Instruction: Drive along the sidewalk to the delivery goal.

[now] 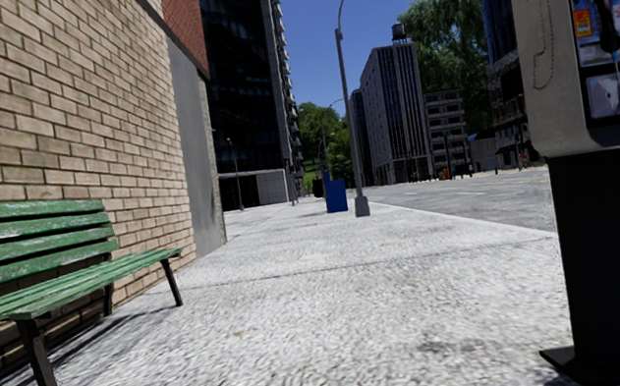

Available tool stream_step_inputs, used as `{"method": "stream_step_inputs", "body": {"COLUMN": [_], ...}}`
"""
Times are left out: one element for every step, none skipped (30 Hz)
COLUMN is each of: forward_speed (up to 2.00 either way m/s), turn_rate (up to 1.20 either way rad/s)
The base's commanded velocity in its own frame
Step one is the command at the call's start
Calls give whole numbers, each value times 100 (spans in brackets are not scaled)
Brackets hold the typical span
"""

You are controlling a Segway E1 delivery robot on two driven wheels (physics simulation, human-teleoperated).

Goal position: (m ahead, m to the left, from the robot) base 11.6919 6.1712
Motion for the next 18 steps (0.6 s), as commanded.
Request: {"method": "stream_step_inputs", "body": {"forward_speed": [141, 141, 141, 141, 141, 141, 141, 141, 141, 141, 141, 141, 141, 141, 141, 141, 141, 141], "turn_rate": [0, 0, 0, 0, 16, 27, 29, 28, 28, 13, 3, 0, 0, 0, 0, 0, 0, 0]}}
